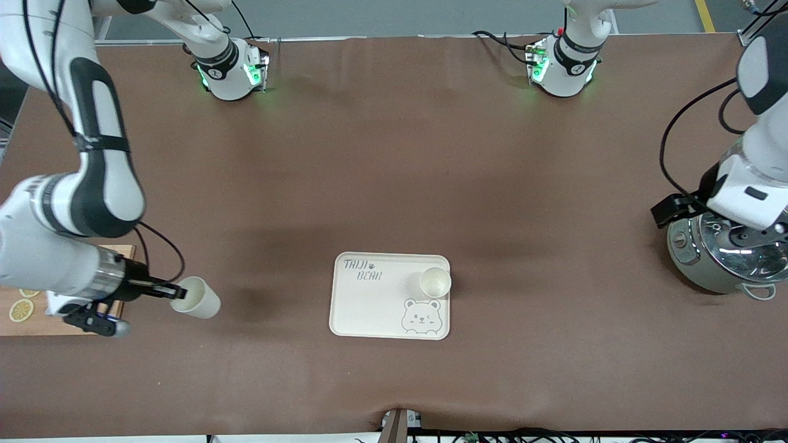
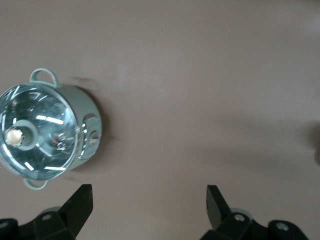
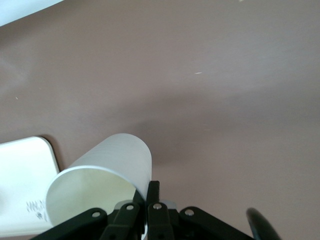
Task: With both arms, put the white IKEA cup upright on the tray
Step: 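Carry the cup with the right gripper while the left gripper returns to rest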
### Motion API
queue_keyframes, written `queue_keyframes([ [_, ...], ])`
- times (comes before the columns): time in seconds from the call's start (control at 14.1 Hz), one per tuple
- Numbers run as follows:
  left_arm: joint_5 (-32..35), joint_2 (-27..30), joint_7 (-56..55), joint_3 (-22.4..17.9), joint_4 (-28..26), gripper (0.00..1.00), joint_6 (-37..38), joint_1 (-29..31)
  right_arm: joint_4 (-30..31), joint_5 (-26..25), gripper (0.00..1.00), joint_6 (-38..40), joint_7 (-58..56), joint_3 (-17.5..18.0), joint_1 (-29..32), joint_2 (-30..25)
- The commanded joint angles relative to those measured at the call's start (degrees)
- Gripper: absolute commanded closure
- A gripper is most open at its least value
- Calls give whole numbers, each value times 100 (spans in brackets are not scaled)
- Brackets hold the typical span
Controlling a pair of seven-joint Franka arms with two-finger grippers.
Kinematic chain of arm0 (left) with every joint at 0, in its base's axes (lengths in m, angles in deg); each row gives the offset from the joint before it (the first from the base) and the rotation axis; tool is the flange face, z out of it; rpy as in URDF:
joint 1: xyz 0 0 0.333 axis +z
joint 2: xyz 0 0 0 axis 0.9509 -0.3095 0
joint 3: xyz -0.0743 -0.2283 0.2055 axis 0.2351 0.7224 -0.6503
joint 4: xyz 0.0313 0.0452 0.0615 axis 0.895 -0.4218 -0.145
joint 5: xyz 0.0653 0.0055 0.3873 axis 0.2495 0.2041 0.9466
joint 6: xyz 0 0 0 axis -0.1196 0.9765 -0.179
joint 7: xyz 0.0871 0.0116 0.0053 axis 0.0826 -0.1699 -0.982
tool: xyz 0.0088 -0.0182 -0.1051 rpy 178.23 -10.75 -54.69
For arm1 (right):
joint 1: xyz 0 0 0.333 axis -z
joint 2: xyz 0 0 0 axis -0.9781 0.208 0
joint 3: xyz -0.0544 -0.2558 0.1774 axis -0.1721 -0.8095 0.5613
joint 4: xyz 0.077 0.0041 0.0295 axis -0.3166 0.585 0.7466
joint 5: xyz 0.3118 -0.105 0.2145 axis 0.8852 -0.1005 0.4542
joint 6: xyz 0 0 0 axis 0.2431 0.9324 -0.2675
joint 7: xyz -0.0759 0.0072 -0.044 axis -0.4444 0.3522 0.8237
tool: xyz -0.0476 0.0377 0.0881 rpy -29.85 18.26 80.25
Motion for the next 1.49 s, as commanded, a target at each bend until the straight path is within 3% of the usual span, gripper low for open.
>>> queue_keyframes([
  [0.0, -136, 369, 70, 54, -147, 0, 226, 113, -279, 4, 100, -113, 804, -58, -393, 277],
  [0.57, -795, 976, 52, 150, -279, 0, 456, 96, -226, 4, 100, -597, 2668, -58, -1466, 576],
  [0.85, -830, 1494, 52, 194, -840, 0, 385, 96, -191, -40, 100, -912, 3713, -66, -2028, 813],
  [1.28, -961, 1469, 8, 221, -745, 0, 420, 78, -95, -67, 100, -1202, 4507, -66, -2486, 1182],
  [1.42, -1041, 1460, 52, 221, -745, 0, 420, 87, 19, -58, 94, -1379, 4516, -66, -2565, 1183],
])
